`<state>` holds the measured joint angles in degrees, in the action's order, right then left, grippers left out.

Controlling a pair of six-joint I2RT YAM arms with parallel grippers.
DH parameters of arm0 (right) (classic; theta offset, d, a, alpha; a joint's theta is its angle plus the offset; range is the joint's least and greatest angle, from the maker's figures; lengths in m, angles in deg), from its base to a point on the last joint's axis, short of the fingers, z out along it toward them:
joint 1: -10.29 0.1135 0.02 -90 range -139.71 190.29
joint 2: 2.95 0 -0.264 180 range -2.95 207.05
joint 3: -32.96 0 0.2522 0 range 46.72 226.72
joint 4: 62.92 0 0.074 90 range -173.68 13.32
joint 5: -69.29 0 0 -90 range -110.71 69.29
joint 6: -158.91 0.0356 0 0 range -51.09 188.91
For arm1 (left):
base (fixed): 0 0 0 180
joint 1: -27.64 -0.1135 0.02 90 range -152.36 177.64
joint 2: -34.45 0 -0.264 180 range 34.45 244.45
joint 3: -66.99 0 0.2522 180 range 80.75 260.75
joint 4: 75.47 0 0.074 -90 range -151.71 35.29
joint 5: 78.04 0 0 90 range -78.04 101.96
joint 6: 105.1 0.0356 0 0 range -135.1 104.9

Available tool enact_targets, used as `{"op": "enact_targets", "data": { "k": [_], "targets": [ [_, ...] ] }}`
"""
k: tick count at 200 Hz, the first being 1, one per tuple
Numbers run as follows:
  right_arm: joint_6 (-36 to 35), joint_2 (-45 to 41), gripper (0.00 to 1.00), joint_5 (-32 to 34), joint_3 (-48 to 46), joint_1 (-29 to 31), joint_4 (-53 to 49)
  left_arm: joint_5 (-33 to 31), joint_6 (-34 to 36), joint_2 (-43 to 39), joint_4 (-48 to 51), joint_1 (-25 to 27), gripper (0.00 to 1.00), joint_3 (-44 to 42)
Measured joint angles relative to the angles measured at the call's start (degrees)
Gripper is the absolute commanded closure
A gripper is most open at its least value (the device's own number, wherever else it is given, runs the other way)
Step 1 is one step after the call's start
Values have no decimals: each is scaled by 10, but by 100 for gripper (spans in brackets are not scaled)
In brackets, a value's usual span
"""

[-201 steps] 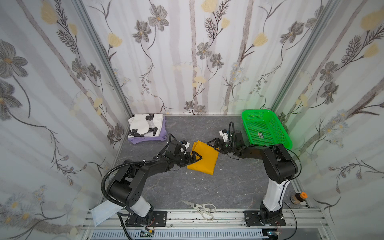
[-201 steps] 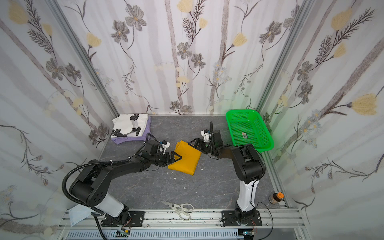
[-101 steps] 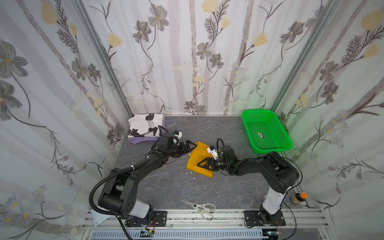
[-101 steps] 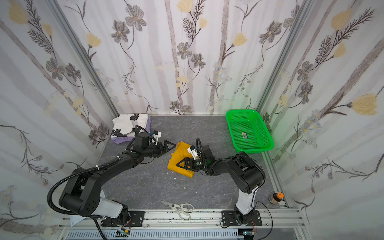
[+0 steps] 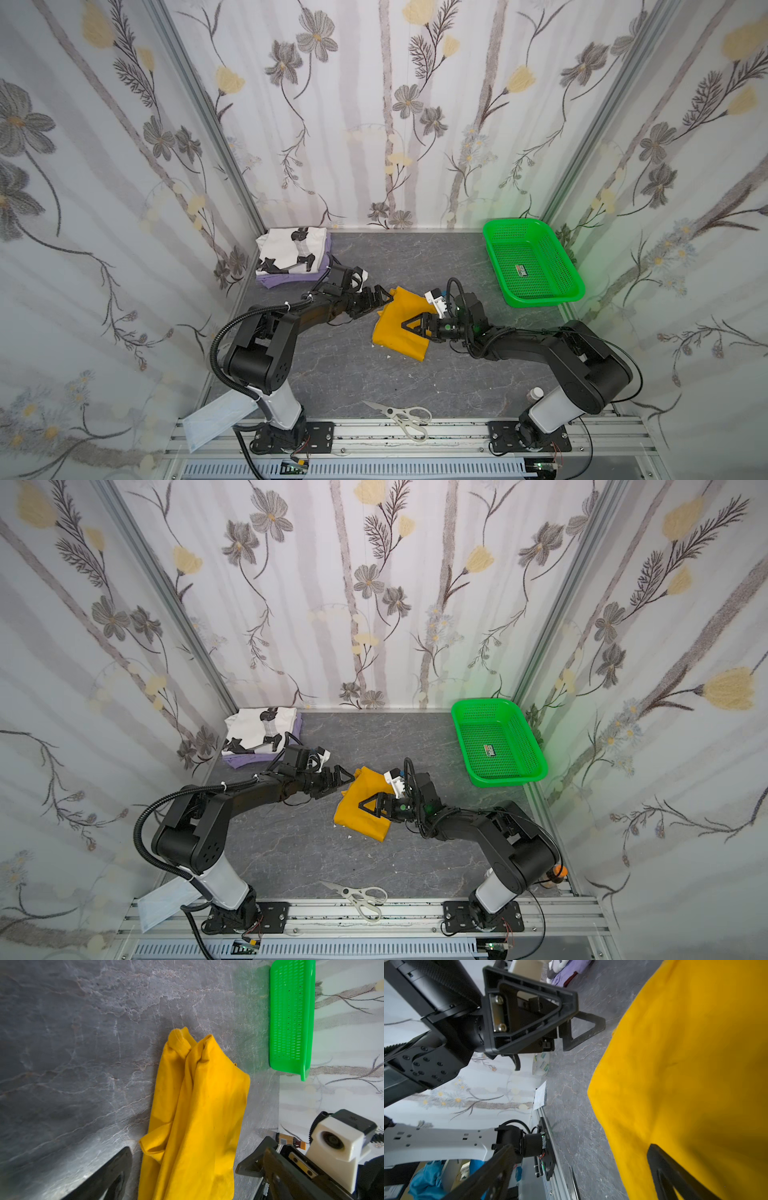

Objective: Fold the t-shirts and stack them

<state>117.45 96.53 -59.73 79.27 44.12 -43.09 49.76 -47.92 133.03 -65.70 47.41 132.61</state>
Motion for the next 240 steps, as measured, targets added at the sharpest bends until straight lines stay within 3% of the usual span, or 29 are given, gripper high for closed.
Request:
{"op": "enact_targets", "data": {
  "k": [47, 124, 174, 200, 240],
  "targets": [
    [-26, 31, 0, 34, 14, -44, -74, 10, 29, 35, 41, 26, 0, 20],
    [-47, 107, 0, -12, 59, -50, -42, -5, 86, 71, 98, 73, 1, 66],
    [-46, 123, 0, -35, 81, -54, -50, -23, 84, 93, 116, 94, 0, 91],
    [-36, 127, 0, -33, 80, -59, -33, -54, 85, 111, 122, 106, 1, 113],
    [0, 148, 0, -46, 56, -63, 59, -101, 82, 111, 82, 118, 10, 99]
  ]
}}
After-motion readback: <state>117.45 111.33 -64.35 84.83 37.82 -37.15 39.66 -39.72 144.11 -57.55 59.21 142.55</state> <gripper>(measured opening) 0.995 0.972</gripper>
